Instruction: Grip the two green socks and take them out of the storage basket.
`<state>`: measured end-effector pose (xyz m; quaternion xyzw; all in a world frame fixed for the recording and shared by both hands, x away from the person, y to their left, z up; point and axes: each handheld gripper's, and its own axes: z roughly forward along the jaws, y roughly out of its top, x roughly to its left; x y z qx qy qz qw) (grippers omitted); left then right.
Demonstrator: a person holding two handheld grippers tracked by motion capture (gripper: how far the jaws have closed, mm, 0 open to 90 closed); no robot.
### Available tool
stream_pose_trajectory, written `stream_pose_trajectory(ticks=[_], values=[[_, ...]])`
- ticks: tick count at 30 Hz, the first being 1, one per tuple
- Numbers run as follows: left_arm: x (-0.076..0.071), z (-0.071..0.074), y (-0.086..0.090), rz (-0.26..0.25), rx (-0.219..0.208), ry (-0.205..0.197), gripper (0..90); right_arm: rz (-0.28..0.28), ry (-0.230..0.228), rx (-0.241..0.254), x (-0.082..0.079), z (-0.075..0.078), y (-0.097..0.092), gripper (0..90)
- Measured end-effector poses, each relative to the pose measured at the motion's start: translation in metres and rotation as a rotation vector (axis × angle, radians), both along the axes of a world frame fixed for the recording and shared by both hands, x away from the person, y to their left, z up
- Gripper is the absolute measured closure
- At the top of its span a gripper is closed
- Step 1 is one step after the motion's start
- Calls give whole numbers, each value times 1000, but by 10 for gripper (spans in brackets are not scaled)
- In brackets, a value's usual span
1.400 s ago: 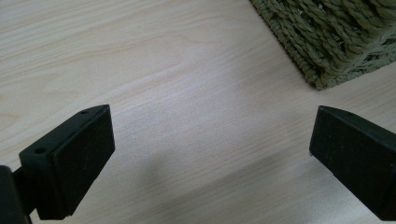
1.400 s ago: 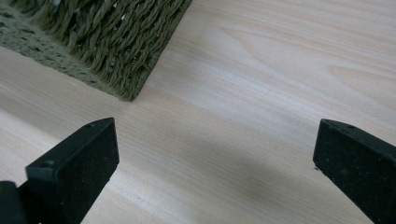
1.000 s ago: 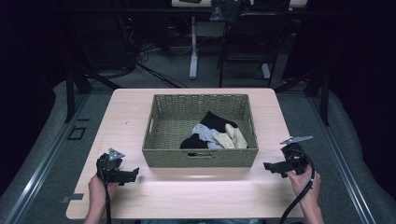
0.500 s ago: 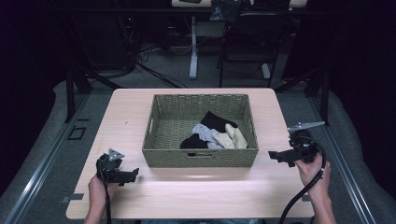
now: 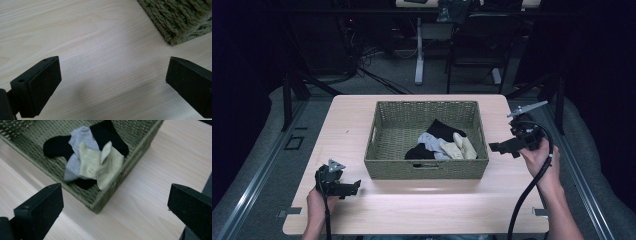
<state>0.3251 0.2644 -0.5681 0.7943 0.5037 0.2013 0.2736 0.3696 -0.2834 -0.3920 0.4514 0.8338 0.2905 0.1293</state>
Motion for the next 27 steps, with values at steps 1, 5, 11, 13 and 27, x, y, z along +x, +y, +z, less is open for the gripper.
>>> stream_pose_trajectory(ticks=[1,5,11,13,27], values=[[0,0,0,0,0,0,2,20,5,-2,7,6,8,0],[-1,0,0,1,-2,-2,2,45,19,-2,19,13,21,0],[0,0,0,0,0,-1,2,86,61,-21,42,14,50,0],[0,0,0,-1,1,0,2,90,80,-32,51,10,59,0],[0,0,1,2,0,2,2,83,196,-124,100,-31,103,201]])
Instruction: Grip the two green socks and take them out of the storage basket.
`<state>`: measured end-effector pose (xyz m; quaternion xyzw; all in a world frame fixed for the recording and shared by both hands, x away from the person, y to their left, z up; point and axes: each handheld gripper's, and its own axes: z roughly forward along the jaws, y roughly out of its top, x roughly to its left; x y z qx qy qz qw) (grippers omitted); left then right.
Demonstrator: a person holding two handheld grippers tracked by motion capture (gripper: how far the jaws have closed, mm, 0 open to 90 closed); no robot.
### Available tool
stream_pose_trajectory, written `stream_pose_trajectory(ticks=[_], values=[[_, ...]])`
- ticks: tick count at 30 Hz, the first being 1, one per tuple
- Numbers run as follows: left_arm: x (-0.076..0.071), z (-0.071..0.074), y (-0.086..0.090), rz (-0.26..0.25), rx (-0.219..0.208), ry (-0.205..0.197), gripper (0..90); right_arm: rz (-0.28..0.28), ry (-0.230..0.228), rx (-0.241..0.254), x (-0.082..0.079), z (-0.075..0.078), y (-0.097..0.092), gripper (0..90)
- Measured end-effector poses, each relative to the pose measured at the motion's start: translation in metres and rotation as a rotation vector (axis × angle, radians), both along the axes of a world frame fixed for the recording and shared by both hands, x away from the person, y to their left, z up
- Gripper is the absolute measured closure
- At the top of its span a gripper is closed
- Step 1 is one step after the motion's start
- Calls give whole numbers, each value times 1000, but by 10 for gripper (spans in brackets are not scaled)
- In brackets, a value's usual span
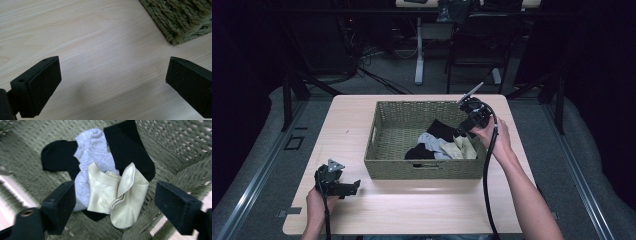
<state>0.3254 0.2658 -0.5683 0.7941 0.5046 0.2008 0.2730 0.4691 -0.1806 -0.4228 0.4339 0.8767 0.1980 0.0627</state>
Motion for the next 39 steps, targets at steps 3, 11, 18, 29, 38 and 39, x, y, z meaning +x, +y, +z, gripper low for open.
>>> stream_pose_trajectory(ticks=[3,11,18,29,38,39], values=[[0,0,0,-2,1,-1,2,-21,29,-11,9,-10,3,232],[0,0,1,1,-3,-5,2,-60,78,-38,23,-31,8,355],[0,0,1,0,-3,-5,2,-96,110,-67,32,-48,13,475],[0,0,1,1,-4,-2,2,-141,141,-96,40,-63,15,552],[0,-1,0,3,-1,-7,2,-156,168,-120,43,-72,16,696],[0,-1,0,3,-1,-7,2,-156,168,-120,43,-72,16,696]])
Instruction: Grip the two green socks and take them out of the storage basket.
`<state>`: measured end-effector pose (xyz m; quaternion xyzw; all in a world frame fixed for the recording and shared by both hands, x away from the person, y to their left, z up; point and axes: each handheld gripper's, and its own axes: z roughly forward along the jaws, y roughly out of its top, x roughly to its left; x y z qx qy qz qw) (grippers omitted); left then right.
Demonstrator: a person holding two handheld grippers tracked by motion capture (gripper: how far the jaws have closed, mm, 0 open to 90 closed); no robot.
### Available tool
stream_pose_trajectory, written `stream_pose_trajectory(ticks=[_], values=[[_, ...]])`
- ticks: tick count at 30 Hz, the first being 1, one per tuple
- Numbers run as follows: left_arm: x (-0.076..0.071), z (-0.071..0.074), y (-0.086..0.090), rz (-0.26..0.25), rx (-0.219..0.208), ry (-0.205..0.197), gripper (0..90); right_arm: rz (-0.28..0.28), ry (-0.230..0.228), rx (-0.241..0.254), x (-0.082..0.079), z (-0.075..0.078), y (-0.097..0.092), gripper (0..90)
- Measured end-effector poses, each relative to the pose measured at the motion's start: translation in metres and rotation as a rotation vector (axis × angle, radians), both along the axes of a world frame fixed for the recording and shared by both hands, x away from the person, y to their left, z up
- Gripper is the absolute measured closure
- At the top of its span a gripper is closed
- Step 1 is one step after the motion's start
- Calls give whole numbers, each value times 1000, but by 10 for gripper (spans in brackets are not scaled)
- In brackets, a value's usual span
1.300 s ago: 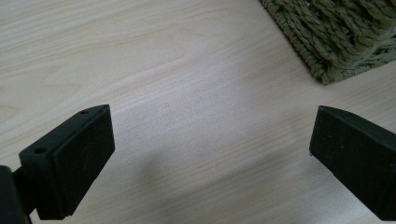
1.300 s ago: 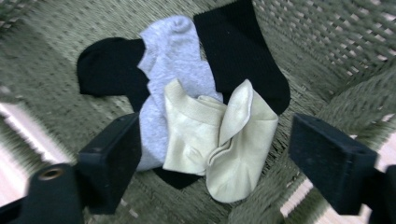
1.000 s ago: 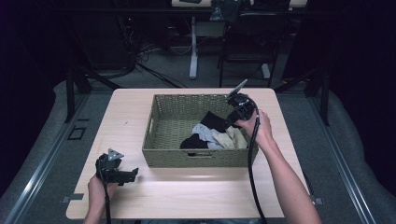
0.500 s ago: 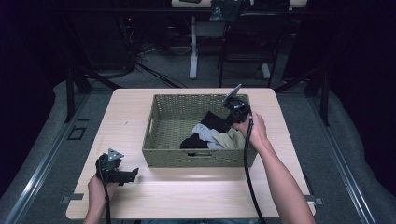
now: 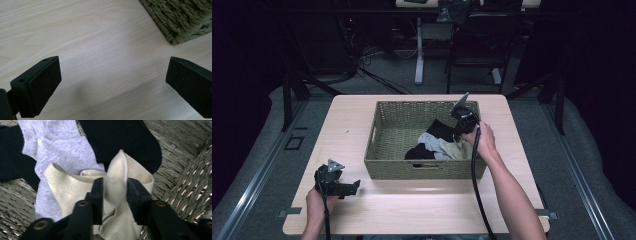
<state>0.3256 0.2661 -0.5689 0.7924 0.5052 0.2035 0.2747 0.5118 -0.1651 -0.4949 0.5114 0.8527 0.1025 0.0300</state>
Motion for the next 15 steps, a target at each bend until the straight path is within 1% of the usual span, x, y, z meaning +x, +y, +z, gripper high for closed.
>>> stream_pose_trajectory(ticks=[1,2,3,4,5,7,8,9,10,11,12,13,14,15], values=[[0,0,0,-2,0,4,2,-4,7,9,0,-2,-1,773],[0,0,0,-2,0,4,2,-4,7,9,0,-2,-1,773],[0,1,0,-3,0,5,2,1,9,20,-1,-1,-2,833],[0,1,0,-3,0,5,2,1,9,20,-1,-1,-2,833],[0,1,1,-2,-1,6,2,1,6,28,-2,2,-4,871],[0,1,1,-5,3,7,2,3,5,31,-3,4,-5,880],[0,1,0,-5,2,5,2,10,3,36,-3,8,-6,885],[0,1,0,-6,2,6,2,13,-6,47,-6,15,-8,888],[0,1,0,-6,2,6,2,13,-6,47,-6,15,-8,888],[0,1,0,-9,5,5,2,15,-20,53,-8,19,-9,889],[0,1,0,-9,4,5,2,23,-21,48,-9,23,-10,889],[0,1,0,-9,3,4,2,27,-25,55,-11,26,-11,890],[0,1,0,-9,3,4,2,27,-25,55,-11,26,-11,890],[0,1,0,-6,0,6,2,29,-40,69,-13,34,-12,891]])
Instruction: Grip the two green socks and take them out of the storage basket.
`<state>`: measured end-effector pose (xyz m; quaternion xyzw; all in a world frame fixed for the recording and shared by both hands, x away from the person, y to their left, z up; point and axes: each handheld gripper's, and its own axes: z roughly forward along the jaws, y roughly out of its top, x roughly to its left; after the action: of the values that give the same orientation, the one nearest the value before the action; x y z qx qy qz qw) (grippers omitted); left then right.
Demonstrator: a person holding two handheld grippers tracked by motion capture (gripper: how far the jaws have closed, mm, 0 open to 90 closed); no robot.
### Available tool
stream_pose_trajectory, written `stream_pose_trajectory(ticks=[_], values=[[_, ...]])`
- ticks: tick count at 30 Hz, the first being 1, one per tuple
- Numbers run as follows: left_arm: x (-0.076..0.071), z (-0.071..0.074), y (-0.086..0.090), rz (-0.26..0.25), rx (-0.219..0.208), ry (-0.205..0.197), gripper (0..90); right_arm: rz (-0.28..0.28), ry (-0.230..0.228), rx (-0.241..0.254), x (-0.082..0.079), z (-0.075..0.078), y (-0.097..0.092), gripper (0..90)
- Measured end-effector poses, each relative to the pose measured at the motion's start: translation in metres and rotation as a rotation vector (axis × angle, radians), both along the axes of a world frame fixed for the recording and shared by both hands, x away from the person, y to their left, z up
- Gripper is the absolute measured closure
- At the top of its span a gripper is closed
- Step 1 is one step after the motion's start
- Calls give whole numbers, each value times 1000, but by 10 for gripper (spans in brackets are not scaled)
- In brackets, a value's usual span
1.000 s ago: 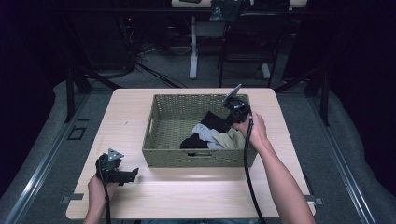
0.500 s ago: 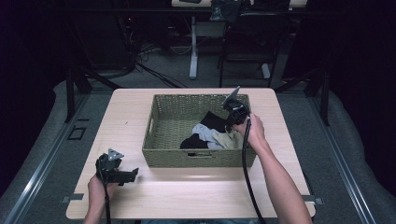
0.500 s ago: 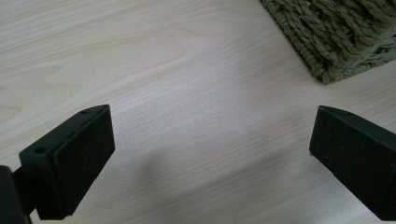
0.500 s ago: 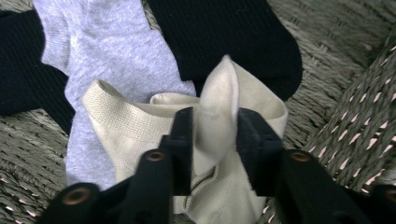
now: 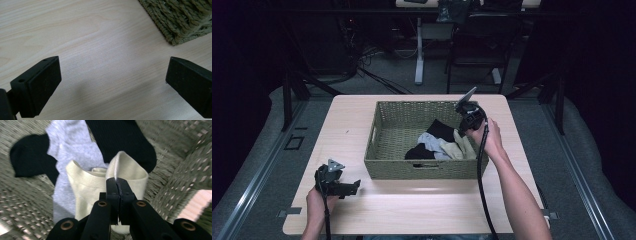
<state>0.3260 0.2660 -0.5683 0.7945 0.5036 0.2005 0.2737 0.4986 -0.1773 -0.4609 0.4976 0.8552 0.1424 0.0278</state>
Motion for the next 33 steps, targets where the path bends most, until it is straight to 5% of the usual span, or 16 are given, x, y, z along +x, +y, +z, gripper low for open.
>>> stream_pose_trajectory(ticks=[18,33], values=[[-1,0,-2,-3,1,3,2,32,-142,79,-19,90,-9,895],[0,0,-2,-6,2,2,2,41,-139,43,-15,137,-5,896]])
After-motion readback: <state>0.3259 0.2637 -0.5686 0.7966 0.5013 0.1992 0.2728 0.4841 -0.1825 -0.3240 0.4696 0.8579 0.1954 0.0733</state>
